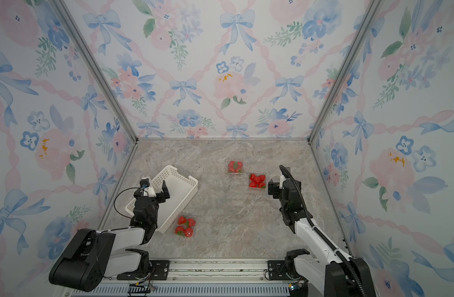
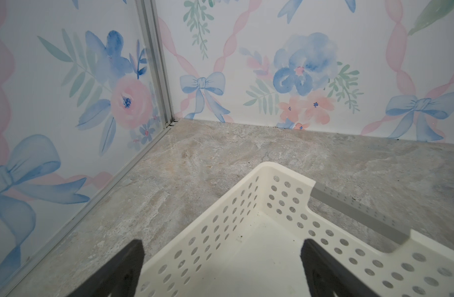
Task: Pack strawberries into containers
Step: Reset both arms
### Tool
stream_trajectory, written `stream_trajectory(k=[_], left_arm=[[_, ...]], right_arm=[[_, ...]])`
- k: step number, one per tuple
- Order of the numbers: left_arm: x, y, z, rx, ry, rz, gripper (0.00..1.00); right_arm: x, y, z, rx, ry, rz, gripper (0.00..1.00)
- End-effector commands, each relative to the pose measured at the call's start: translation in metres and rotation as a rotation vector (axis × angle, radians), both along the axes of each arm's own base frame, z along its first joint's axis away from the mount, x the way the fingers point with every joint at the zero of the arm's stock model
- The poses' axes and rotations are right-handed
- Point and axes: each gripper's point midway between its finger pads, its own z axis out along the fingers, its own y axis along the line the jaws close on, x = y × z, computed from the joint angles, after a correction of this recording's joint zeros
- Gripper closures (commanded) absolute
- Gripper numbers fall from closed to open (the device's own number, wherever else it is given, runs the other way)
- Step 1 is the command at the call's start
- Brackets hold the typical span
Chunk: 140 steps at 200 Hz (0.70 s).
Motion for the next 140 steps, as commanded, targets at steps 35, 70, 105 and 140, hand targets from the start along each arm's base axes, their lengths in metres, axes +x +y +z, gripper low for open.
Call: stream_trajectory(k=[35, 70, 105, 140], left_arm=[[0.019, -0.012, 0.006, 0.049, -0.059, -0.067, 0.02], [0.023, -0.014, 0.0, 0.053, -0.041, -0.073, 0.02], [0.024, -0.016, -0.005, 0.053, -0.029, -0.094, 0.02], [0.025, -0.016, -0.004, 0.052, -0.03, -0.092, 0.02]], right_arm=[[0.0, -0.02, -0.002, 0.04, -0.126, -0.032, 0.03], [0.007, -0.021, -0.013, 0.051, -0.145, -0.017, 0.03], [0.031, -0.004, -0.016, 0.083, -0.183, 0.075, 0.03], [0.047, 0.003, -0.042, 0.1, -0.181, 0.116, 0.03]])
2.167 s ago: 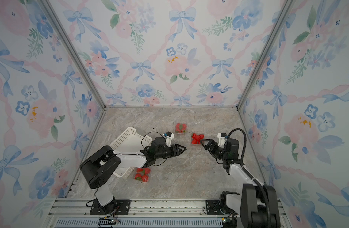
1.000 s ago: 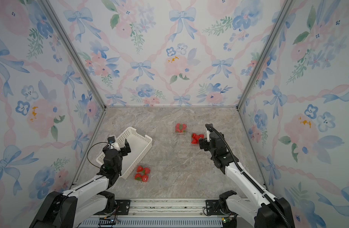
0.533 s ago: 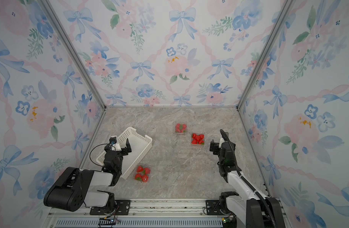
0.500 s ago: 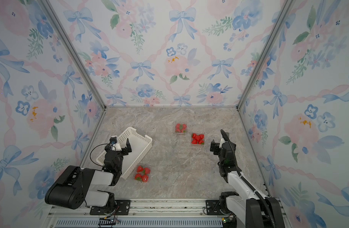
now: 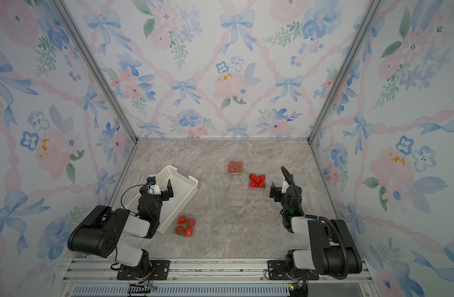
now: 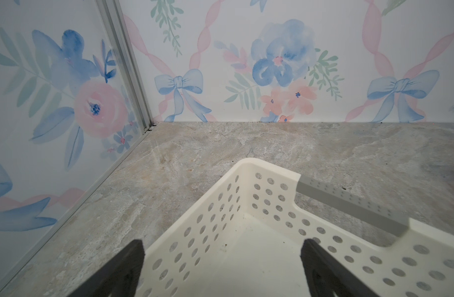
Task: Pack strawberries into containers
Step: Reset both arms
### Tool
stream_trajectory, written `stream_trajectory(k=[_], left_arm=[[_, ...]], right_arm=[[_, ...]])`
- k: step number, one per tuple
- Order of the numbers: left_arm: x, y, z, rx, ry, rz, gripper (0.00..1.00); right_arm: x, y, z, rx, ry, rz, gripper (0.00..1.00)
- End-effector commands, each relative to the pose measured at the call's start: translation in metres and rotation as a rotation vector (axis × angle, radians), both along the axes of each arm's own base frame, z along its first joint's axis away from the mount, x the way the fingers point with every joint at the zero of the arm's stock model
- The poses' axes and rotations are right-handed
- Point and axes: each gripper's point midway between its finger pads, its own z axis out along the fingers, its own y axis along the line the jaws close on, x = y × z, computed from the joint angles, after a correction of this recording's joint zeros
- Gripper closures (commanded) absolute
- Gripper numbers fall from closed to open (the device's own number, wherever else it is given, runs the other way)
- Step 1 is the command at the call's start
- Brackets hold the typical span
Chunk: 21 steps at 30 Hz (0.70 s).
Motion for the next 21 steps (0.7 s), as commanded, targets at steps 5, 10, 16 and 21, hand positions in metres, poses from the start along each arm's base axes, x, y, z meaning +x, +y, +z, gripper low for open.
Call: stream_trajectory(k=[5, 10, 16, 21], left_arm=[[0.003, 0.001, 0.007, 0.005, -0.029, 0.003, 0.02], [0.004, 0.003, 0.008, 0.002, -0.033, 0.014, 0.02], [0.004, 0.003, 0.008, 0.002, -0.032, 0.016, 0.02], [0.004, 0.003, 0.008, 0.001, -0.032, 0.015, 0.02]], right_arm=[[0.033, 0.016, 0.013, 0.024, -0.044, 0.108, 0.03], [0.032, 0.012, 0.011, 0.012, -0.024, 0.081, 0.03], [0.033, 0.011, 0.011, 0.013, -0.021, 0.078, 0.03], [0.032, 0.012, 0.011, 0.01, -0.021, 0.077, 0.03]])
